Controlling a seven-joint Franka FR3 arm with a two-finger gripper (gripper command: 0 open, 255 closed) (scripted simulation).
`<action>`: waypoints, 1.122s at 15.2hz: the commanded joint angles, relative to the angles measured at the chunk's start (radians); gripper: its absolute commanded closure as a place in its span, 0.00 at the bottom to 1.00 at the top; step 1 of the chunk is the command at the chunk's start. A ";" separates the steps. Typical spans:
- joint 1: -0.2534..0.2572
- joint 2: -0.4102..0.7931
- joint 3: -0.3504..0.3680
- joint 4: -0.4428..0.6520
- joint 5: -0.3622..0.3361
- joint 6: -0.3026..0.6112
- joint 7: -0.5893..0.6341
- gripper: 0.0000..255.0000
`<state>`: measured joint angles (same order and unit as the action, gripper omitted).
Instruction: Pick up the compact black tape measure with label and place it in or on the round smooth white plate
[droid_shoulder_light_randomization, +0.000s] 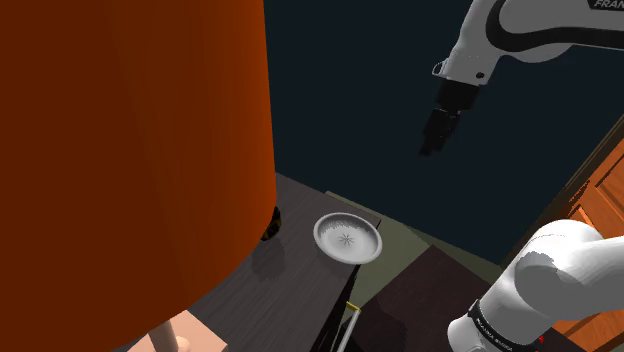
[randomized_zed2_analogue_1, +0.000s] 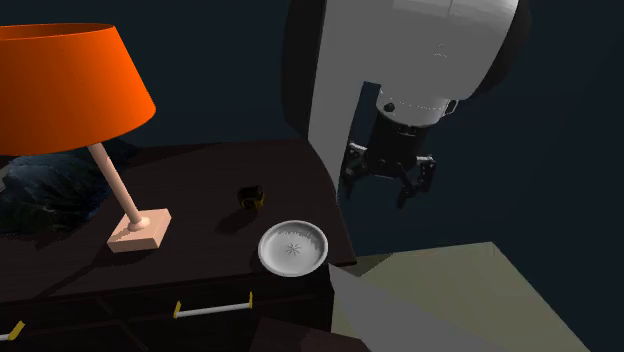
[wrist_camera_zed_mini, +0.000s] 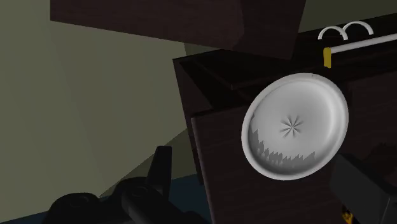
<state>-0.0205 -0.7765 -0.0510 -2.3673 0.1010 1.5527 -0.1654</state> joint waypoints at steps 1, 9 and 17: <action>0.000 0.000 0.000 0.000 0.000 0.000 0.000 0.00; 0.065 0.182 0.177 0.049 0.025 0.155 0.114 0.00; 0.104 0.423 0.344 0.168 -0.026 0.278 0.250 0.00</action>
<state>0.0793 -0.3896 0.2709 -2.2166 0.0861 1.8129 0.0636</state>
